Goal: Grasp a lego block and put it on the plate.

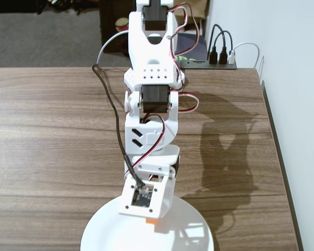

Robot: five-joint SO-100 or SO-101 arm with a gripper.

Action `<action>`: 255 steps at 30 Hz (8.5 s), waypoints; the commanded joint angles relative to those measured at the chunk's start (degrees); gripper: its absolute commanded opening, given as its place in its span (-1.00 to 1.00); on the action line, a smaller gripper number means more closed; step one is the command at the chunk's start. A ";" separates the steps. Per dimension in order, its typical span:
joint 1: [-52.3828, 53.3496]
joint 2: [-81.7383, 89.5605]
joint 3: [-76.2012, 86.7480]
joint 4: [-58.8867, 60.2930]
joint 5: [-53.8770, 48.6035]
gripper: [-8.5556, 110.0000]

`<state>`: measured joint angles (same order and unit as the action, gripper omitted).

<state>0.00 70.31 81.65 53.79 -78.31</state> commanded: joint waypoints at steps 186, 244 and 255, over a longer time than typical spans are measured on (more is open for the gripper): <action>1.14 118.21 85.78 18.90 75.67 -0.85; 1.05 118.30 85.78 18.90 75.59 -0.85; 1.05 118.30 85.78 18.90 75.59 -0.85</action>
<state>1.05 188.61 167.78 72.51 -2.90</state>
